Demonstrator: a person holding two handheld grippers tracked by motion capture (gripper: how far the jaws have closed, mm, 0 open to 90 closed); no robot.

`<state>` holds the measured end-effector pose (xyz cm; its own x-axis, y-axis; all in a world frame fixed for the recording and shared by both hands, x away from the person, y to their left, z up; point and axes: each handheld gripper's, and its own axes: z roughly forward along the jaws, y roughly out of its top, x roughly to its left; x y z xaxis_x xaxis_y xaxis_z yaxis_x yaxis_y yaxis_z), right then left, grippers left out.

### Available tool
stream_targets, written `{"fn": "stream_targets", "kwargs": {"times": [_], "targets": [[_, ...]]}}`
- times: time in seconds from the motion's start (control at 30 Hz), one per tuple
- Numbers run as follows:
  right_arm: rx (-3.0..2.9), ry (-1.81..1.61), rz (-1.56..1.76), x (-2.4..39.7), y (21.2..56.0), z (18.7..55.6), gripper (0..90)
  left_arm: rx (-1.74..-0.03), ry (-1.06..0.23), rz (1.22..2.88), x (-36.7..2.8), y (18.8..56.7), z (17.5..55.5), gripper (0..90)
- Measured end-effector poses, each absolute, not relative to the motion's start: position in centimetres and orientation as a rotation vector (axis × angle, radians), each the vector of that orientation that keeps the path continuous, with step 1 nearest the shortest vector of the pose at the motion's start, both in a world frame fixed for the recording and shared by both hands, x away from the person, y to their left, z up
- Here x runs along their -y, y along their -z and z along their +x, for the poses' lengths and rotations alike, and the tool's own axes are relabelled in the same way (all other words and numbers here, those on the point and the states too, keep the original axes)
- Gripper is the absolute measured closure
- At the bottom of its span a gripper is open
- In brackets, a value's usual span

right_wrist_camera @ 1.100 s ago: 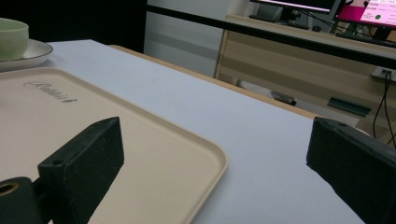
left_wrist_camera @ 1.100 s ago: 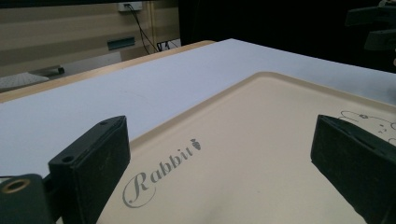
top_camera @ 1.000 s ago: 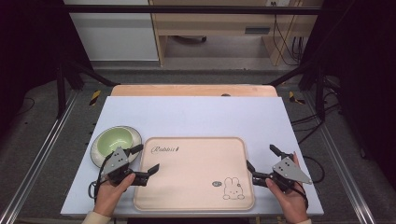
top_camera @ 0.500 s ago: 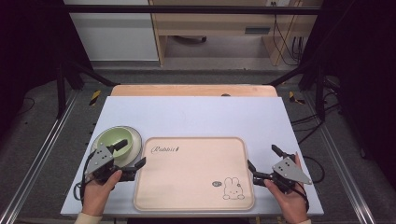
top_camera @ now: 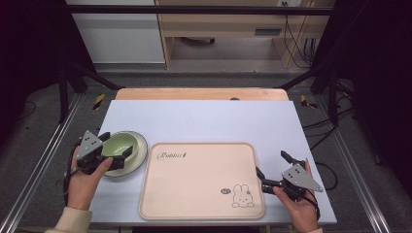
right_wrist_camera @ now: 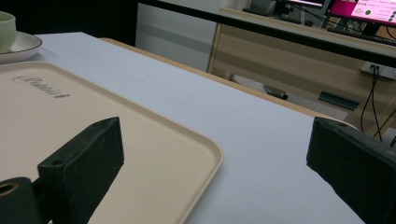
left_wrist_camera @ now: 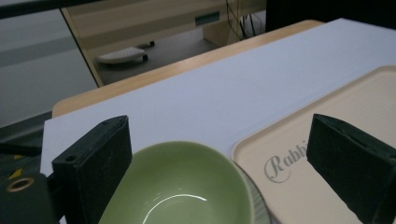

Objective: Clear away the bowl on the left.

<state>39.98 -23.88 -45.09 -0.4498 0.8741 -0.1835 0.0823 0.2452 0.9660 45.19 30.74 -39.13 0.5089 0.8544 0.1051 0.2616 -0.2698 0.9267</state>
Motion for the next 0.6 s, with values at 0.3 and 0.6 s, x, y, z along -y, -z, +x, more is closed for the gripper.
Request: {"fn": "stream_targets", "kwargs": {"times": [0.3, 0.6], "targets": [[-1.752, -1.279, 0.875, 23.6, 45.2, 40.1, 4.1, -1.005, -0.777, 1.857, -33.1, 37.6, 48.1, 8.6], [-1.743, -1.283, 0.875, 23.8, 45.1, 40.0, 4.1, -1.140, -0.738, 1.923, -34.6, 38.1, 50.7, 8.5]]}}
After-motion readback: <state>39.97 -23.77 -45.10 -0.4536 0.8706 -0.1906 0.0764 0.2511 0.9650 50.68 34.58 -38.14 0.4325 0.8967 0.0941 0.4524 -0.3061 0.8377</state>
